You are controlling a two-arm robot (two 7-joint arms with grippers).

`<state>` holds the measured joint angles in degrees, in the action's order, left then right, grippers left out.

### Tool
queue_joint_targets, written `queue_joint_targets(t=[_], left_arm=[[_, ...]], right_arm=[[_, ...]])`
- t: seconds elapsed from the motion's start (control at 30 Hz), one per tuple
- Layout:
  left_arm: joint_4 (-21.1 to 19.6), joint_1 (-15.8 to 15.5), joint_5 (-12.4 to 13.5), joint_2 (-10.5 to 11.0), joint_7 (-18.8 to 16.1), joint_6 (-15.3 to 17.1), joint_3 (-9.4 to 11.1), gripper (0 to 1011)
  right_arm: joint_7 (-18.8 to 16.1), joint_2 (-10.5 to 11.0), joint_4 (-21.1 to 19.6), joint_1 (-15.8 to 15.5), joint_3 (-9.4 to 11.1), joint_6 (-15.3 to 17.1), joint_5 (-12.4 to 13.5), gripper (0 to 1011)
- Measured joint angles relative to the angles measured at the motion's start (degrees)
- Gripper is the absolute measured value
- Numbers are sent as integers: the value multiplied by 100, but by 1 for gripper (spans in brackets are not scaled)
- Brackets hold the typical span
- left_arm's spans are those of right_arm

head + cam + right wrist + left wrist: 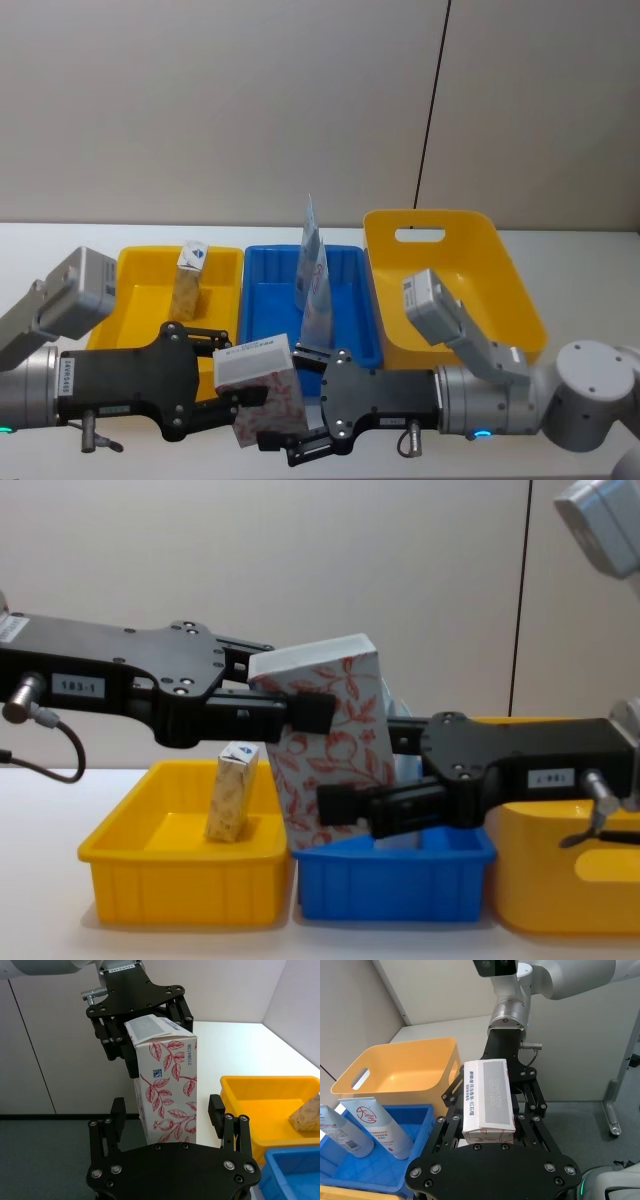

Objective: Bimanual collaborative sorting of washing and personal care products

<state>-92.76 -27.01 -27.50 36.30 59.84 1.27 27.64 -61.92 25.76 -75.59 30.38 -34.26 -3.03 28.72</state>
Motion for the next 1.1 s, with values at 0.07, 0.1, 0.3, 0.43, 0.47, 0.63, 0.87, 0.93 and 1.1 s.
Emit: queue_joint_targets(t=[0.07, 0.1, 0.3, 0.43, 0.47, 0.63, 0.87, 0.93, 1.1], left_arm=[[0, 0, 0, 0, 0, 0, 0, 407], [0, 0, 1, 0, 0, 0, 0, 407], [0, 0, 0, 0, 0, 0, 0, 407], [0, 0, 0, 0, 0, 0, 0, 407], [0, 0, 0, 0, 0, 0, 0, 407], [0, 0, 0, 0, 0, 0, 0, 407], [0, 0, -1, 0, -1, 0, 0, 407], [0, 0, 0, 0, 0, 0, -1, 407], [0, 0, -1, 0, 0, 0, 1, 450]], right_arm=[[24, -15, 0, 7, -17, 2, -10, 1000], [48, -31, 3, 14, -34, 4, -17, 1000], [123, -82, 21, 30, -92, 1, -40, 981], [153, -104, 25, 39, -124, -5, -45, 888], [157, -106, 26, 43, -130, -5, -46, 871], [181, -119, 26, 67, -168, -6, -49, 723], [190, -117, 15, 82, -213, 15, -34, 512], [191, -112, 5, 82, -222, 25, -27, 459], [191, -87, -31, 82, -251, 45, 7, 374]])
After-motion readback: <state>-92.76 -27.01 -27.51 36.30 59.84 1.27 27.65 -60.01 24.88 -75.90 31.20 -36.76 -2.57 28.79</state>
